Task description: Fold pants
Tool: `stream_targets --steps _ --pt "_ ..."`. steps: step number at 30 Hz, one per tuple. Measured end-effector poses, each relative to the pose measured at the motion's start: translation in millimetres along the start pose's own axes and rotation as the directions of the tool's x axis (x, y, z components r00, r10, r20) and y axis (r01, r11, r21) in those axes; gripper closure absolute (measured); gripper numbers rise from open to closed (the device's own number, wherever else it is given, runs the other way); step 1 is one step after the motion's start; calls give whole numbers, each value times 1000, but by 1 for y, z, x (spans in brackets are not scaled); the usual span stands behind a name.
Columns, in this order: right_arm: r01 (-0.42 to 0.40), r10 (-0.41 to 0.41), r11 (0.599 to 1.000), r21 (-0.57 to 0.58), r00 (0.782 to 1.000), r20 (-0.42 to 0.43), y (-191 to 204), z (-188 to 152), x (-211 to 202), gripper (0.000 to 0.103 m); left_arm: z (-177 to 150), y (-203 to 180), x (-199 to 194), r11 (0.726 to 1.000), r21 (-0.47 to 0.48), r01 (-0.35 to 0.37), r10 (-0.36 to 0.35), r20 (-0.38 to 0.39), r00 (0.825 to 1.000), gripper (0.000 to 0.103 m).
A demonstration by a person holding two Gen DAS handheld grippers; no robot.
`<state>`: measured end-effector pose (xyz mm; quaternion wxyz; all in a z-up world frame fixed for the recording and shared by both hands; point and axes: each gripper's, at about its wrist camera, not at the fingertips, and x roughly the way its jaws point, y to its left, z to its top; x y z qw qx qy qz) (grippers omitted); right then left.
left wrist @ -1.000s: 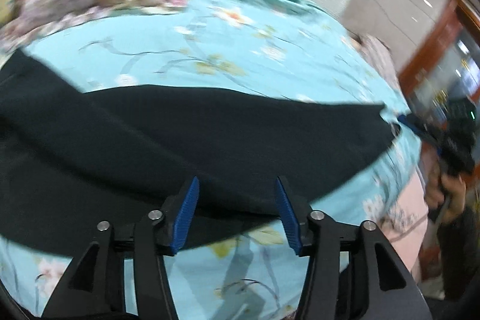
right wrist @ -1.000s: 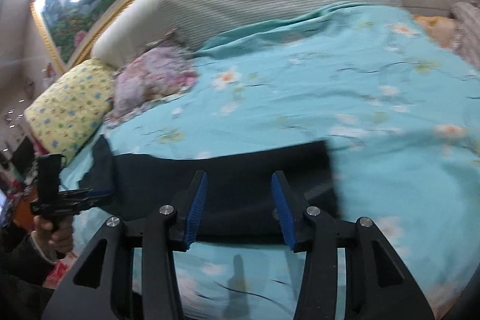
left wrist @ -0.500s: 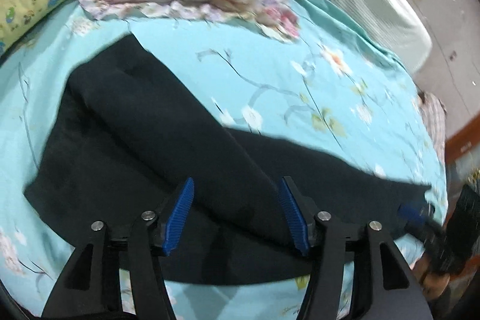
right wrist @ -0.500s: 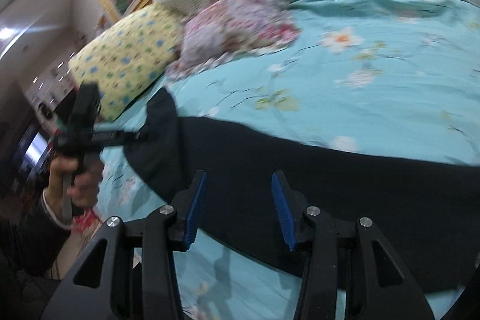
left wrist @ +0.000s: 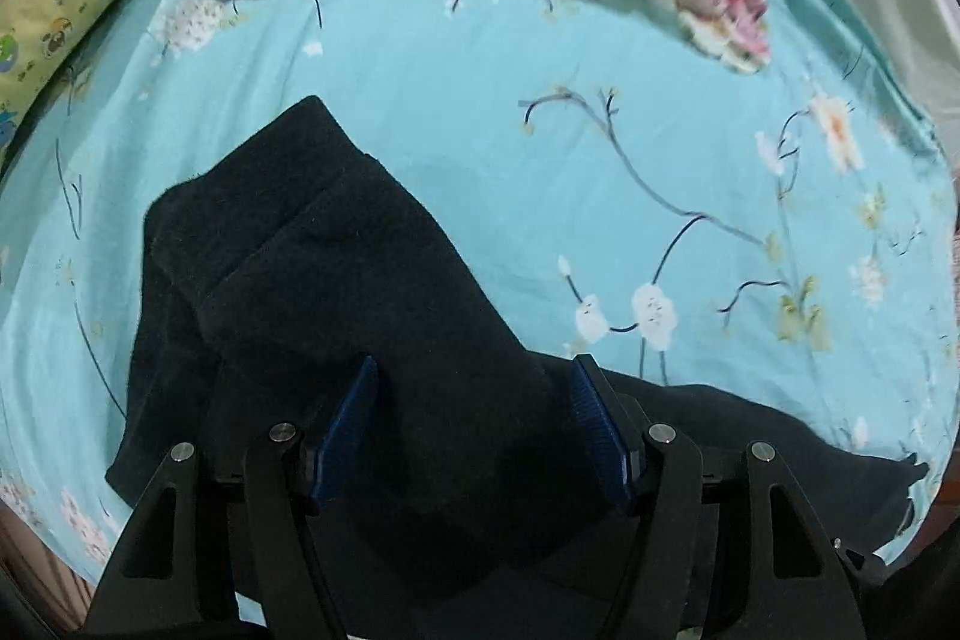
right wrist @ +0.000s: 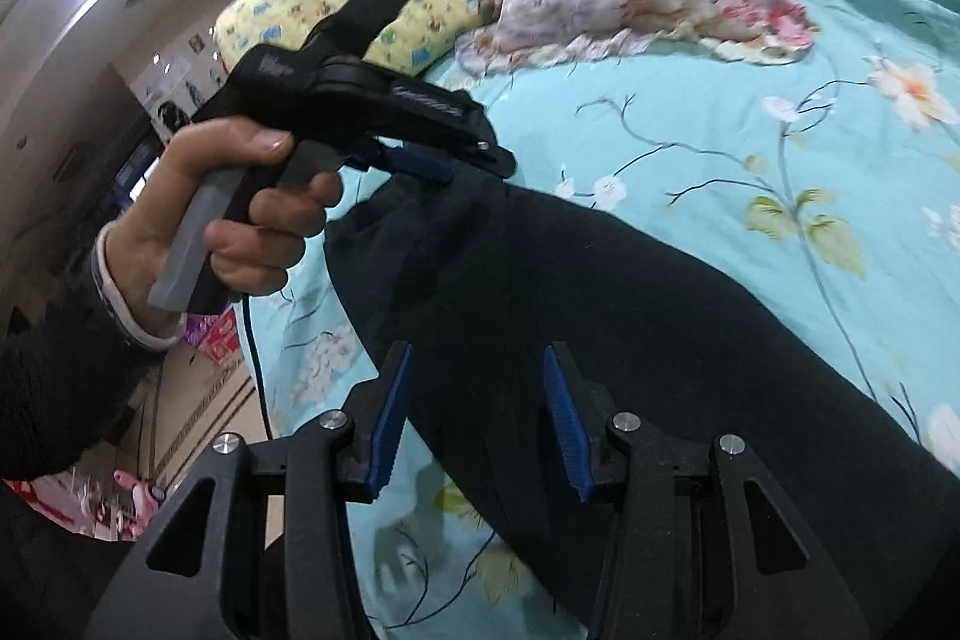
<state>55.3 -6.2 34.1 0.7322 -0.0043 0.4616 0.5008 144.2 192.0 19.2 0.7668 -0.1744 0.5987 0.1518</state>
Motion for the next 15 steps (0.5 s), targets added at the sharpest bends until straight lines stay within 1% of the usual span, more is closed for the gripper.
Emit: stream_targets --steps 2,3,4,5,7,8,9,11,13,15 --pt "-6 6 1000 -5 1000 -25 0 2 9 56 -3 -1 4 1000 14 -12 12 6 1000 38" --pt "-13 13 1000 -5 999 -39 -1 3 15 56 -5 -2 5 1000 23 -18 18 14 1000 41" --pt "-19 19 1000 -5 999 -46 -2 3 17 56 -7 -2 5 999 31 -25 25 24 999 48" --pt "-25 25 1000 -7 998 -53 -2 3 21 56 -9 -2 5 998 43 -34 33 38 999 53" --pt "-31 30 999 -11 997 -70 -1 4 29 56 -14 1 2 998 51 -30 27 58 998 76" --pt "-32 31 999 -14 996 -79 -1 3 32 60 -16 6 -1 999 44 -4 2 63 998 82" --pt "-35 33 999 -15 995 -90 -1 3 37 65 -20 12 -3 999 35 20 -22 65 998 91" --pt "-21 18 999 -27 993 -114 1 1 46 95 -30 21 -11 998 16 60 -61 82 995 97" --pt "-10 6 999 -34 994 -112 4 -1 48 96 -40 30 -21 995 -2 95 -94 111 989 99" --pt "-7 3 999 -49 996 -92 8 -1 44 97 -54 43 -36 984 -31 174 -166 171 971 100"
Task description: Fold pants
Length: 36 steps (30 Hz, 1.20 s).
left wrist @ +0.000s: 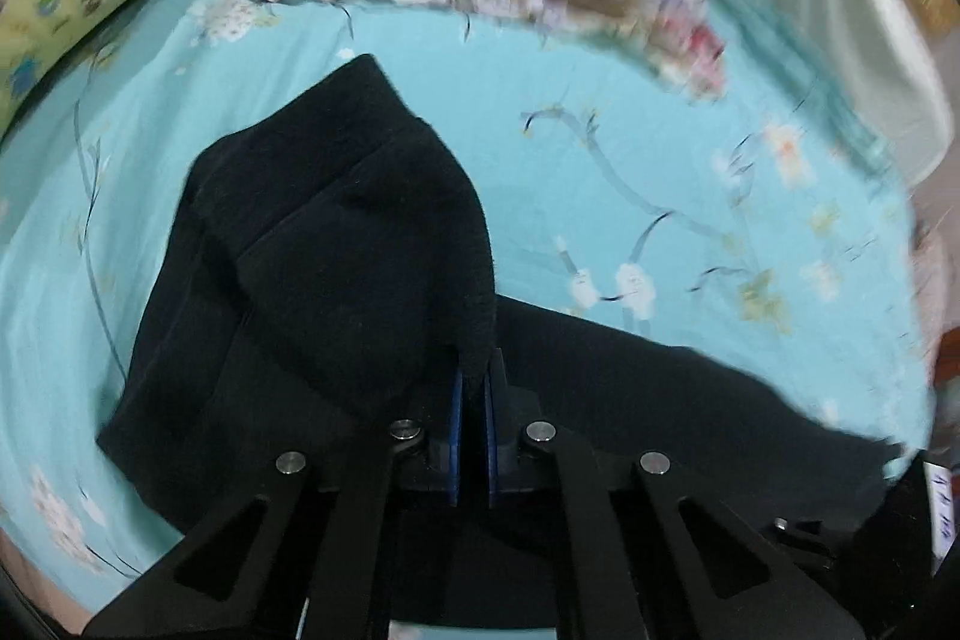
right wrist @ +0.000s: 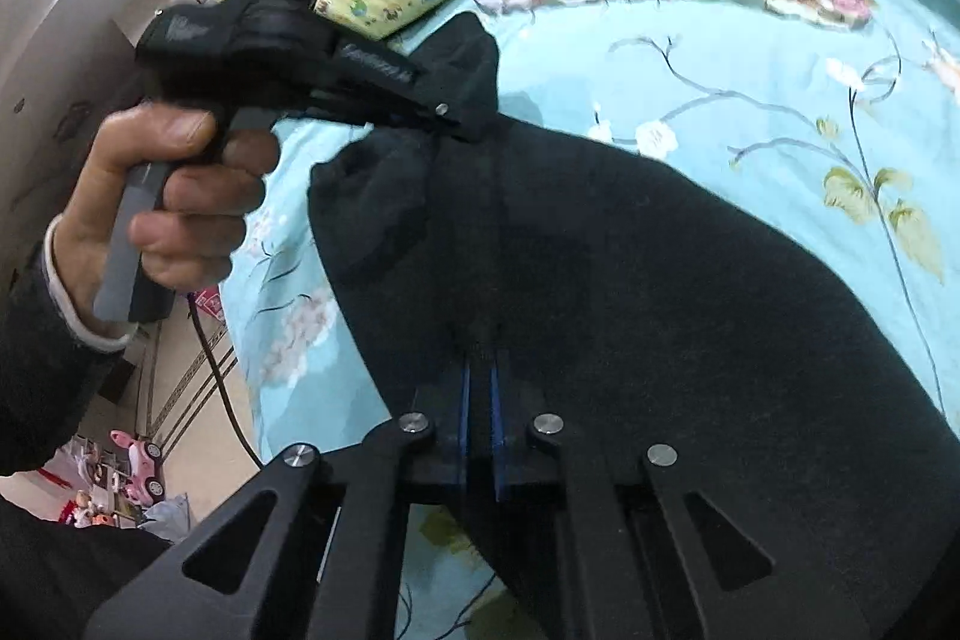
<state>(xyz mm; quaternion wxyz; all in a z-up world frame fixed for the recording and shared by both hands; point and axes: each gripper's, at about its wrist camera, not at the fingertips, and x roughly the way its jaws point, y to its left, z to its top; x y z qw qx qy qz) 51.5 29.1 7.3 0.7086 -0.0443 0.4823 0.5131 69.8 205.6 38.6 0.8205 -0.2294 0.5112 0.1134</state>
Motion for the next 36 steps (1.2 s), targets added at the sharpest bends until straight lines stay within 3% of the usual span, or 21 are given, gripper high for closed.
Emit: stream_targets --steps 5,14,22,36 --pt "50 -47 996 -77 998 40 18 1 -18 97 -33 33 -45 978 -112 176 -159 143 977 100" --pt "121 -116 977 -175 993 34 40 3 -28 97 -83 68 -60 920 -207 332 -279 247 928 100" --pt "170 -180 960 -221 983 -25 49 -11 -14 97 -107 92 -42 881 -252 400 -330 277 902 100" --pt "227 -254 942 -248 964 -79 55 -12 7 97 -122 121 -12 848 -309 430 -356 267 895 98"
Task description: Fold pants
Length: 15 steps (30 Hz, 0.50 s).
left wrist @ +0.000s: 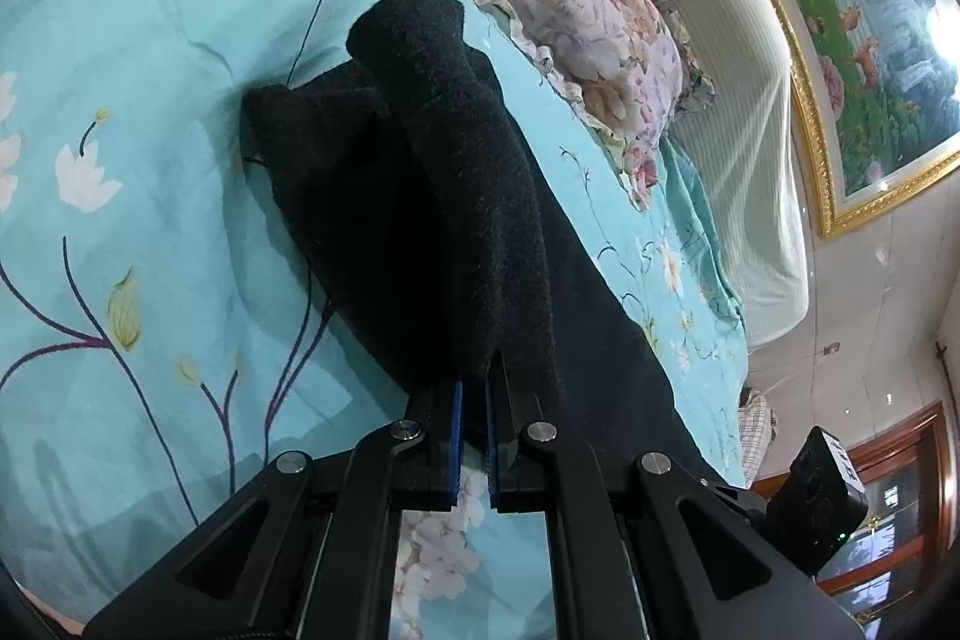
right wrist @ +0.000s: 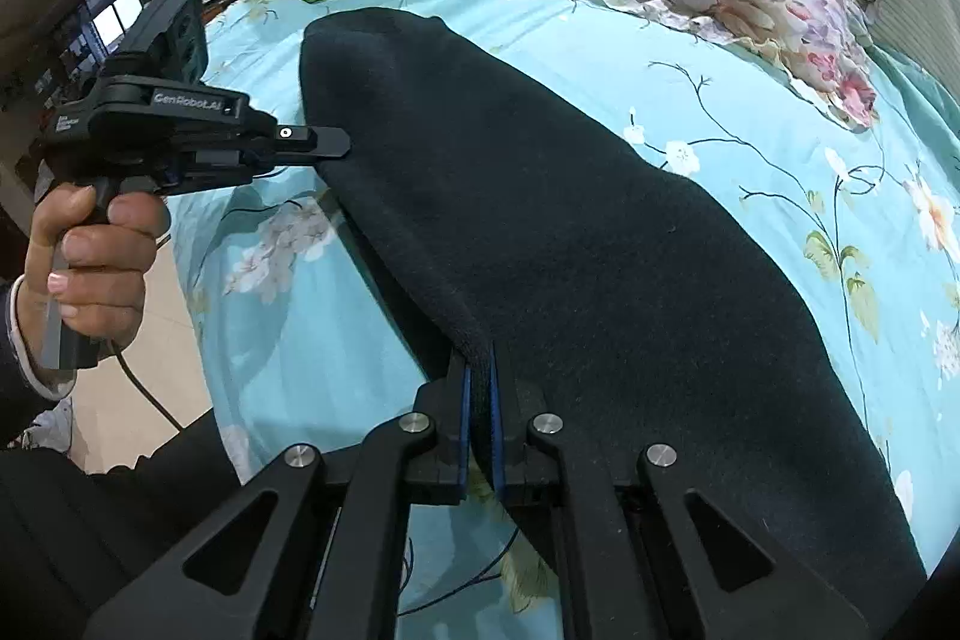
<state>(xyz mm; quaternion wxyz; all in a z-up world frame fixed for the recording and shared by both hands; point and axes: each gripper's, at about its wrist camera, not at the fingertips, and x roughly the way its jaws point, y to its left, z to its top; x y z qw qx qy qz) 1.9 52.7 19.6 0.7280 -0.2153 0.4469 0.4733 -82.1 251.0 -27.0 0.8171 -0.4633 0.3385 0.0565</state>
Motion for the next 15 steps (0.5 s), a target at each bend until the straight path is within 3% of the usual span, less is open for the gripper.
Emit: stream_targets --steps 9,12,15 --pt "-9 10 999 50 1000 -10 -6 0 2 92 7 1 -16 999 22 -37 36 33 999 93" --pt "-19 19 998 63 1000 -6 -5 1 -1 86 8 8 -24 999 4 -49 48 41 998 86" --pt "-31 31 997 69 999 9 -3 2 -6 72 10 13 -32 998 -6 -63 63 49 997 81"
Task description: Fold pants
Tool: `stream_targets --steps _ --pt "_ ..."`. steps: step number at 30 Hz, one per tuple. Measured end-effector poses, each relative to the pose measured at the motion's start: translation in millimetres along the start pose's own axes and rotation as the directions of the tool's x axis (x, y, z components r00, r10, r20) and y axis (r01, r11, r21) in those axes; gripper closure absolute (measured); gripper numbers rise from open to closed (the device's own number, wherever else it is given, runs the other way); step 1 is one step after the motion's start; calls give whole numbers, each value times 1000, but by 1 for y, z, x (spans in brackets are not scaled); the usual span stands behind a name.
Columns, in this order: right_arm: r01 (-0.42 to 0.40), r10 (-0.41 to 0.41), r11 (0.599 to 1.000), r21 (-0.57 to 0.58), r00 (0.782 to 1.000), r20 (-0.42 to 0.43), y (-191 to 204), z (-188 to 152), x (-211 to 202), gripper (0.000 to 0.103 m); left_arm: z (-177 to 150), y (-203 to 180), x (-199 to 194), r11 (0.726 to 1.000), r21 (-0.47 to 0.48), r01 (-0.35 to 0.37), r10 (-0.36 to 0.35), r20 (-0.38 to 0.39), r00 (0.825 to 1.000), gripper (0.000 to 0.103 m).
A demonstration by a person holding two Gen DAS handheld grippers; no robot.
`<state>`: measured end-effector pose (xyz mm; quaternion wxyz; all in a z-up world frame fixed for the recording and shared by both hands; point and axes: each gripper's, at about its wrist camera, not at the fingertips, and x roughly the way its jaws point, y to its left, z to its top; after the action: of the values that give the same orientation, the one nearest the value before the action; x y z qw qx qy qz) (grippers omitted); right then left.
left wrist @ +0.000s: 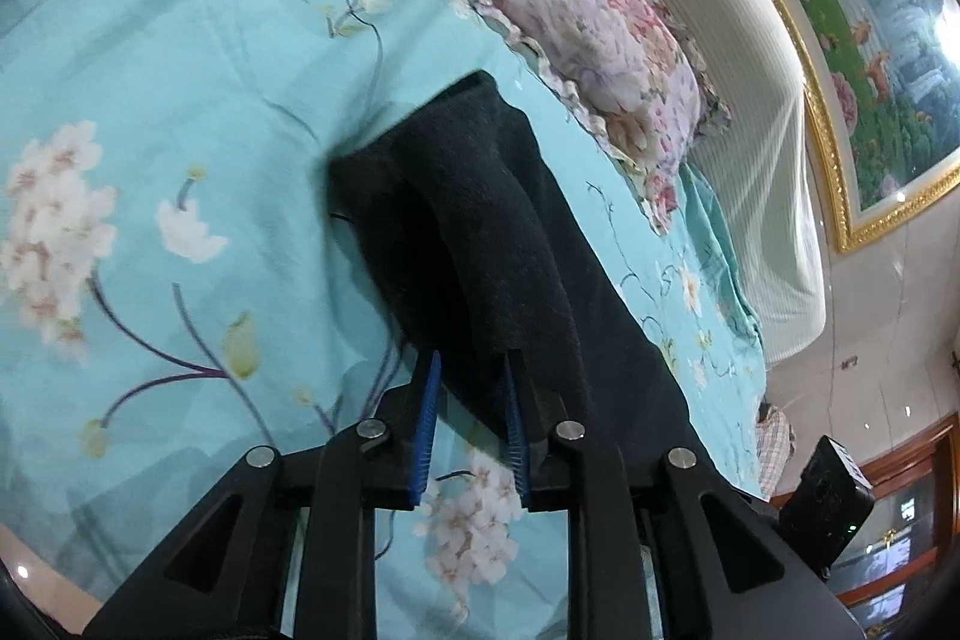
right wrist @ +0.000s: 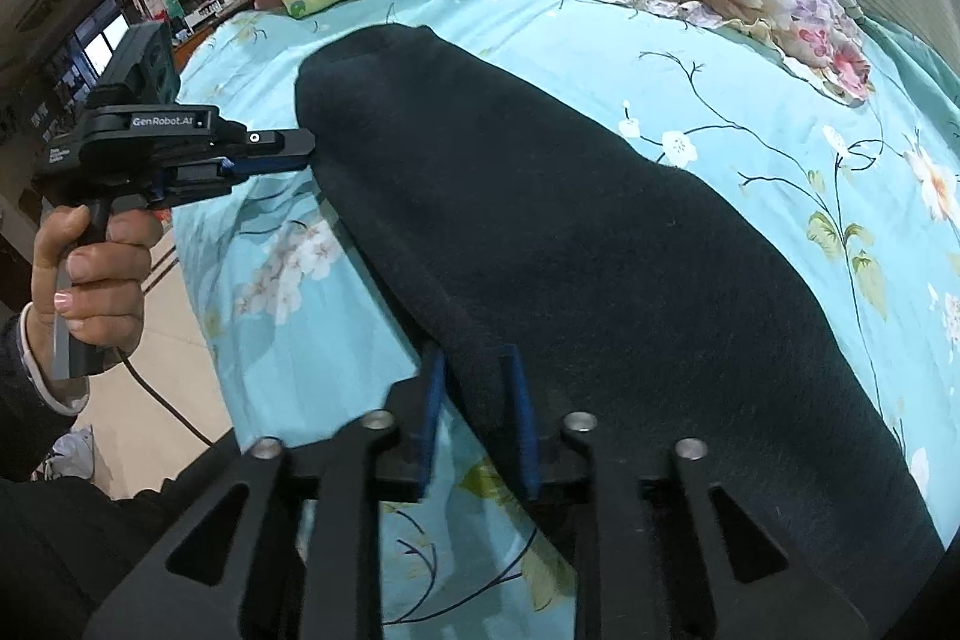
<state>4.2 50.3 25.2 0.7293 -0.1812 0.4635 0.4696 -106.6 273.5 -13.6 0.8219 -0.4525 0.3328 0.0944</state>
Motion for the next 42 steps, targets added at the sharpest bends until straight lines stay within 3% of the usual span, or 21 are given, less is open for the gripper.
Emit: stream_targets --steps 7,12,22,27,32,39,42 --pt "-34 32 999 31 998 50 0 7 -13 70 5 0 -7 999 2 -43 43 -3 999 57" --pt "-31 25 996 80 997 80 -12 12 -19 70 11 -2 -7 998 4 -65 65 -6 998 50" --pt "-34 -10 953 302 990 143 -81 30 -26 70 29 -3 1 996 11 -93 93 -15 996 48" --pt "-31 -15 945 326 990 140 -104 54 -13 70 36 1 9 994 17 -112 112 -26 993 48" --pt "-26 4 951 308 997 74 -116 75 20 70 44 9 16 993 7 -120 120 -36 992 48" --pt "-12 28 962 274 998 -56 -118 75 63 70 50 13 32 991 32 -127 128 -47 991 51" --pt "-36 54 959 282 997 -56 -120 73 63 71 54 9 40 988 62 -142 145 -40 989 60"
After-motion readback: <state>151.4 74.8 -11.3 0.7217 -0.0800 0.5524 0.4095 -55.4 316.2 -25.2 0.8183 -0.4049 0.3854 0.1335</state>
